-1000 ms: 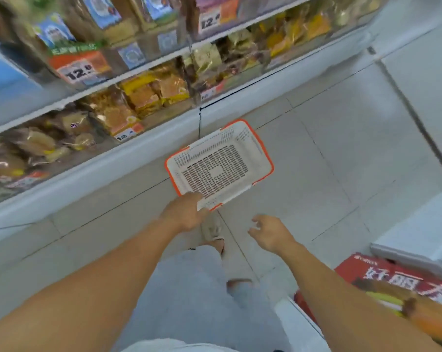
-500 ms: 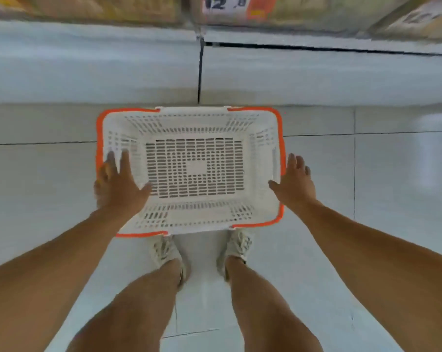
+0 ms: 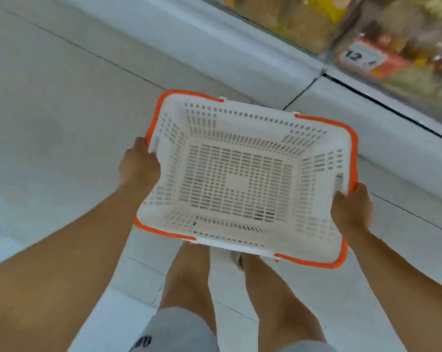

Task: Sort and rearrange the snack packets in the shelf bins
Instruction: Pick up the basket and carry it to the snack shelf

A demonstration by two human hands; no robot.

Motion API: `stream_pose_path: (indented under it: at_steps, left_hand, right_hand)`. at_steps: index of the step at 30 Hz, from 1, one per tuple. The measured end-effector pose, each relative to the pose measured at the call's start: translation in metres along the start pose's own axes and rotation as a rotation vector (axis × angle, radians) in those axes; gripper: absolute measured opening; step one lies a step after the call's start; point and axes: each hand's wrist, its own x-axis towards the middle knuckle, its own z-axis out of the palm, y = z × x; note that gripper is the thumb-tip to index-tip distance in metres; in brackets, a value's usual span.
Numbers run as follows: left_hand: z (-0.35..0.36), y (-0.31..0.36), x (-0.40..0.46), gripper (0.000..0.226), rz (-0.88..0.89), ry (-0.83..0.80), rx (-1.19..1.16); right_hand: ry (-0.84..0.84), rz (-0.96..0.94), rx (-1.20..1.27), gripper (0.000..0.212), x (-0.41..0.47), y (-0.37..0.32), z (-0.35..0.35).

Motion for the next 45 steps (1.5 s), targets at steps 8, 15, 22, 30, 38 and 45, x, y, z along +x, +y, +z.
stream_pose_path:
  at_steps: [8,15,22,30,38,45]
  left_hand:
    - [-0.21,-0.173,-0.143,0.03,-0.163,0.018,-0.415]
    - [-0.324,-0.332,-0.154,0.019,-0.403,0.333,-0.728]
    - [-0.451,-0.466,-0.057,0.033,-0.575,0.46,-0.836]
    - [-0.605,-0.552,0.127,0.037,-0.557,0.565,-0.857]
    - [-0.737,-0.664,0.261,0.018,-0.605,0.566,-0.881]
    - [-0.836,-0.782,0.408,0.029,-0.636,0.56,-0.924]
  right_hand:
    - [0.022,-0.389,0.008,0.051,-0.184,-0.173,-0.131]
    - [-0.122,-0.794,-0.027,0.029,-0.351,-0.398,-0.098]
    - [-0.248,-1.0,0.014,0.019,-0.492,-0.618,-0.021]
    - [-0.353,-1.014,0.086,0.012,-0.556,-0.859,0.066]
    - [-0.351,-1.095,0.027,0.011,-0.66,-1.076,0.144]
    - [-0.329,-1.037,0.07,0.007,-0.757,-1.241,0.243]
